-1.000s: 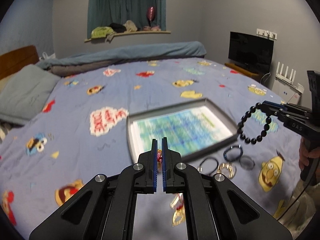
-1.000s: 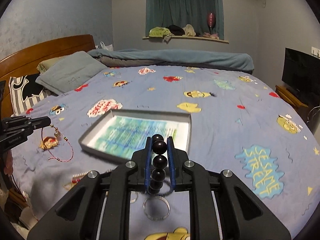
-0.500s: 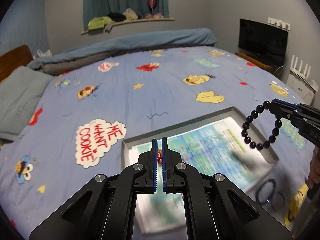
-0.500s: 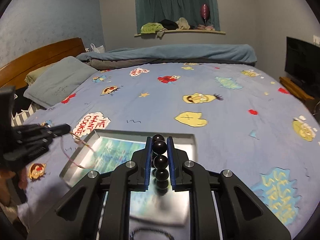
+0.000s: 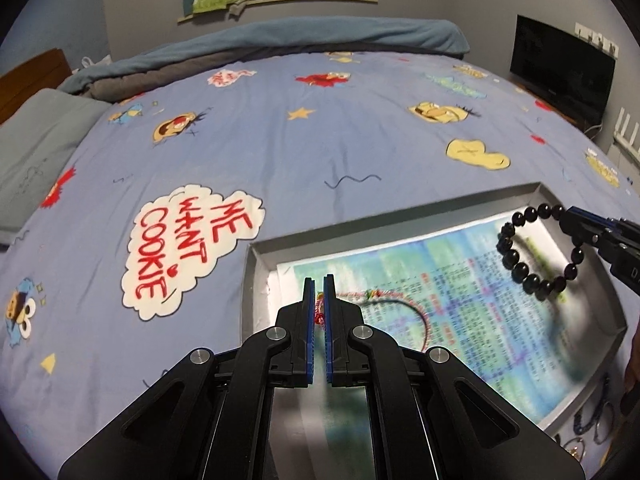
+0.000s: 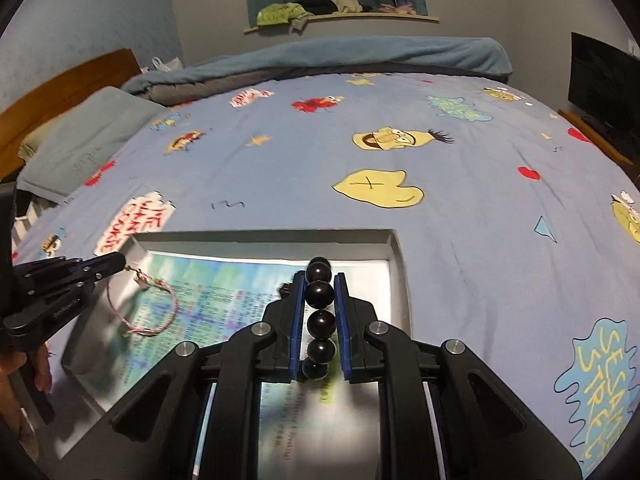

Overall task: Organize jewelry
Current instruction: 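Lift both bracelets and carry them over the gray box with both tools, then open both tools to drop the bracelets onto the paper in the box, then move both open tools back toward the remaining jewelry pile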

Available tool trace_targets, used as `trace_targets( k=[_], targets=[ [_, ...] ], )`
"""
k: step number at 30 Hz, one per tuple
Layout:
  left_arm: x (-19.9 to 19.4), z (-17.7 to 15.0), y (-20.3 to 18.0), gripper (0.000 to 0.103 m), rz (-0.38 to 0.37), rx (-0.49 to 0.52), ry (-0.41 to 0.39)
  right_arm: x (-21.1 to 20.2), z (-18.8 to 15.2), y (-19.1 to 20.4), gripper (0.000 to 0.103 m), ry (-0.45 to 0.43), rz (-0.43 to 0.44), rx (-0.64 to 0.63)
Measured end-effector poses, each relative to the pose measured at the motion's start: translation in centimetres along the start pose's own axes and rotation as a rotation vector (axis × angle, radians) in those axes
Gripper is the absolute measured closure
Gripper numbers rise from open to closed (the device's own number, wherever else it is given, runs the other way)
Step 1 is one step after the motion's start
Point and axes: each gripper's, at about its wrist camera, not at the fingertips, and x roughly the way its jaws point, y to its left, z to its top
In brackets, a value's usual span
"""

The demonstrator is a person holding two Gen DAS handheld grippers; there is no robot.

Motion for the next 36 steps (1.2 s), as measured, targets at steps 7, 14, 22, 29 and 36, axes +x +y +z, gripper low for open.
trace_targets(
  k=[7,14,22,29,36],
  targets=[
    [0.6,-0.9,-0.3,0.07,-0.001,0.009,0.026,0.4,-0.5,0.3,0.068,0.029,-0.01,-0.014],
    [-0.7,-2.0,-0.5,0.051,-0.023,-0.002,0.002,-1.5,-1.1,0.9,0.037,-0.003,-0.01,-0.04],
    [-5.2,-2.7,0.2,0.016,-0.011,-0.062,-0.07,-5.6,-2.1,1.4,0.009,-0.07,-0.014,-0.048],
    [-9.2,-4.2,-0.3,0.01,0.073,-0.025,-0.124,-9.4,-3.7,0.8,0.005,-0.12,-0.053,-0.022],
    [-12.8,-6.6,-1.6,0.008,0.095,0.015,-0.189,-12.5,-5.8,0.1,0.005,-0.163,-0.08,-0.008]
  ],
)
